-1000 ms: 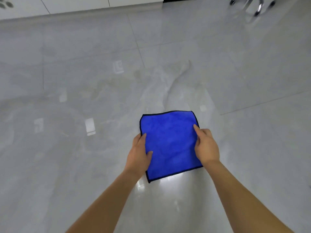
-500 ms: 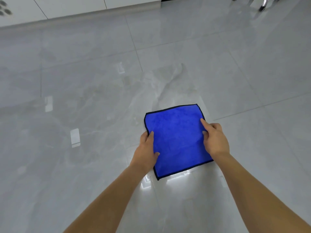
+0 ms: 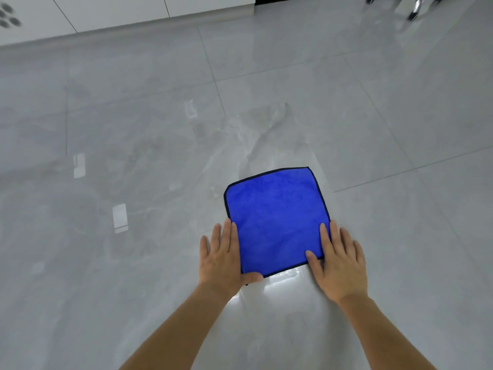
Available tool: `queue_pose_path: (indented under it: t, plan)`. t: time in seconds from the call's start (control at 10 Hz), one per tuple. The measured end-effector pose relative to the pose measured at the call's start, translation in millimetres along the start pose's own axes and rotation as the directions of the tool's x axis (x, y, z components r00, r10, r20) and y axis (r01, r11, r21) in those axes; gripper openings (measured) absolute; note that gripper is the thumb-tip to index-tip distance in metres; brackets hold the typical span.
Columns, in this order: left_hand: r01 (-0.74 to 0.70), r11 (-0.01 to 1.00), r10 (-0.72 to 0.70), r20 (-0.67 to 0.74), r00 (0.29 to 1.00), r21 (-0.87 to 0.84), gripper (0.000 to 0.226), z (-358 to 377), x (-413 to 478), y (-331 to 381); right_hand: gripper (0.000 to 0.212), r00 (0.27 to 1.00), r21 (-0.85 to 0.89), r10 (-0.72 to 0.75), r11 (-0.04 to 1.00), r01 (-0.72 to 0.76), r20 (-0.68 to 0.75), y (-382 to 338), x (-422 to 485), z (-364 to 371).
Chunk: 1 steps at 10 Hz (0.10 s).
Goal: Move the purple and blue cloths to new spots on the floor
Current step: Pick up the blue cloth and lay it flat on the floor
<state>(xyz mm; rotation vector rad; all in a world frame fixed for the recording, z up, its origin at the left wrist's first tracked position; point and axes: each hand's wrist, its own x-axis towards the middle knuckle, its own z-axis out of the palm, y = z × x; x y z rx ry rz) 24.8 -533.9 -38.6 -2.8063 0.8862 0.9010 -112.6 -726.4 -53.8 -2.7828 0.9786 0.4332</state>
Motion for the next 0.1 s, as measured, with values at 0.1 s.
queue_pose_path:
  t: [0.1]
  plan:
    - [0.001, 1.000, -0.002, 0.018, 1.000, 0.023, 0.121, -1.3, 0.5, -2.8, 0.086, 0.998, -0.009, 0.015, 1.000, -0.015, 0.068, 1.0, 4.2, -0.5]
